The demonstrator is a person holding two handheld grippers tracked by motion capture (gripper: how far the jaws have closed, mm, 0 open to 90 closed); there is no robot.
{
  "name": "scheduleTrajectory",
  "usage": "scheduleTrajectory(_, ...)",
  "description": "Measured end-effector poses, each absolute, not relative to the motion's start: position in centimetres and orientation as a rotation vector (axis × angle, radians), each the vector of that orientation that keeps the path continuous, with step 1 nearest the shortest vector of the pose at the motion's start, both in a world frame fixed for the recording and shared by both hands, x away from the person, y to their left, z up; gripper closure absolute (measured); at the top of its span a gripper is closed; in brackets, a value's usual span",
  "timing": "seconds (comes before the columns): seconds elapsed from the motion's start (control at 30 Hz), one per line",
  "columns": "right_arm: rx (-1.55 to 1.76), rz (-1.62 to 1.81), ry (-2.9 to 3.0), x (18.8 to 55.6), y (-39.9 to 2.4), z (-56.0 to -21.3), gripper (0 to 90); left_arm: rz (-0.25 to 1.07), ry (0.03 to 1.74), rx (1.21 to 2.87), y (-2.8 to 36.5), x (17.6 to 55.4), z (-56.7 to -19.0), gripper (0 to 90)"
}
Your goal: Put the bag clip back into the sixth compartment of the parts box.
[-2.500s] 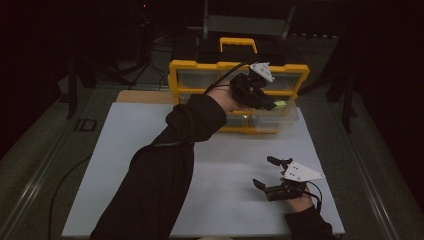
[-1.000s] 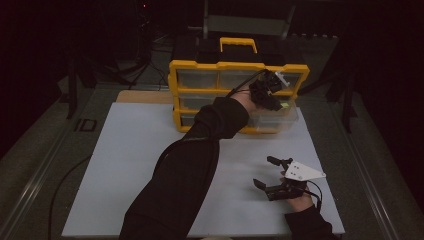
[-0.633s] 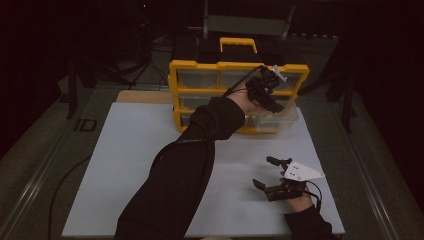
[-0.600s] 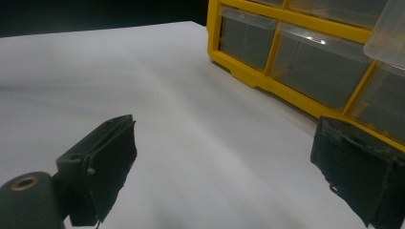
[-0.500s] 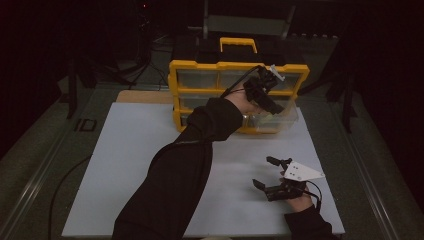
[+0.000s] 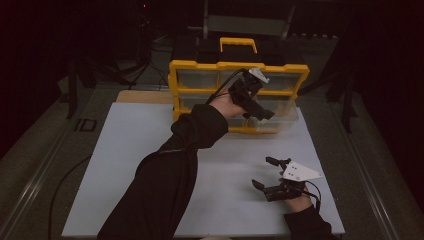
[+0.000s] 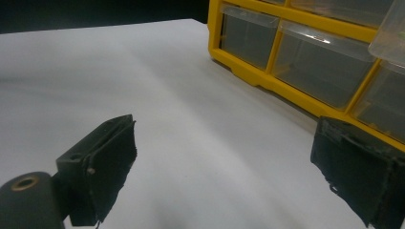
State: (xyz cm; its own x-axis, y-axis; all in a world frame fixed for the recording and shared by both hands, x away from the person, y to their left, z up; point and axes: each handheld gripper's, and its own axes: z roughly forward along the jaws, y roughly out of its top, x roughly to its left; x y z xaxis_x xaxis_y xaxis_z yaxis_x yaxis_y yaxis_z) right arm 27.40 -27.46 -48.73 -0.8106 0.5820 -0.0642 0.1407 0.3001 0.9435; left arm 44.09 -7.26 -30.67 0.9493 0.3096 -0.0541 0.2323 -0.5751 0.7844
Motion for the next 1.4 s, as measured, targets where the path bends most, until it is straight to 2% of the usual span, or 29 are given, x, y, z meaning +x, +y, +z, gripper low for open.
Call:
scheduleTrajectory(0.47,0.65,1.508,2.182,27.4,-27.4,-48.7,8.1,0.121,0.33,2.157,-3.3,42.0,-31.1,1.1)
scheduleTrajectory(1.4,0.649,1.511,2.185,27.4,-27.1,-48.7,8.1,0.139,0.438,2.11,5.0,38.7,-36.0,1.2)
